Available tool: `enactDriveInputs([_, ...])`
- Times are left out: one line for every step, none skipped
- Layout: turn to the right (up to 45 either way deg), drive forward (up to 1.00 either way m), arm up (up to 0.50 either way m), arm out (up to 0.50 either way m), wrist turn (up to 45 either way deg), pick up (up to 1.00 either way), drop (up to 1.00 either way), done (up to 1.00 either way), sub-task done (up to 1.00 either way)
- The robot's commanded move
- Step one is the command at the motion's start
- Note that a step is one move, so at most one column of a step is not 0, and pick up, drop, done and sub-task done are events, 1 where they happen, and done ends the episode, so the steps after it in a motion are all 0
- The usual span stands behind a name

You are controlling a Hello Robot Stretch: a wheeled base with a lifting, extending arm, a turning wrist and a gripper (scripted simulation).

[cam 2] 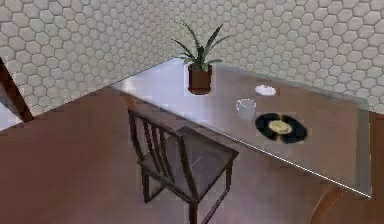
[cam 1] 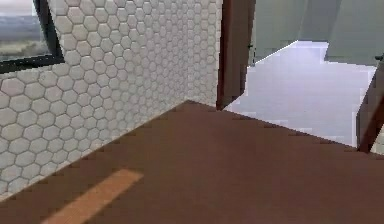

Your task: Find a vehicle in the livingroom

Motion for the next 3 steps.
enactDriveInputs([27.0, 0.00, 0.00, 0.00, 0.0, 0.00, 0.00, 0.00, 0.00])
enactDriveInputs([0.0, 1.00, 0.00, 0.00, 0.0, 0.00, 0.00, 0.00, 0.00])
enactDriveInputs([0.0, 1.00, 0.00, 0.00, 0.0, 0.00, 0.00, 0.00, 0.00])
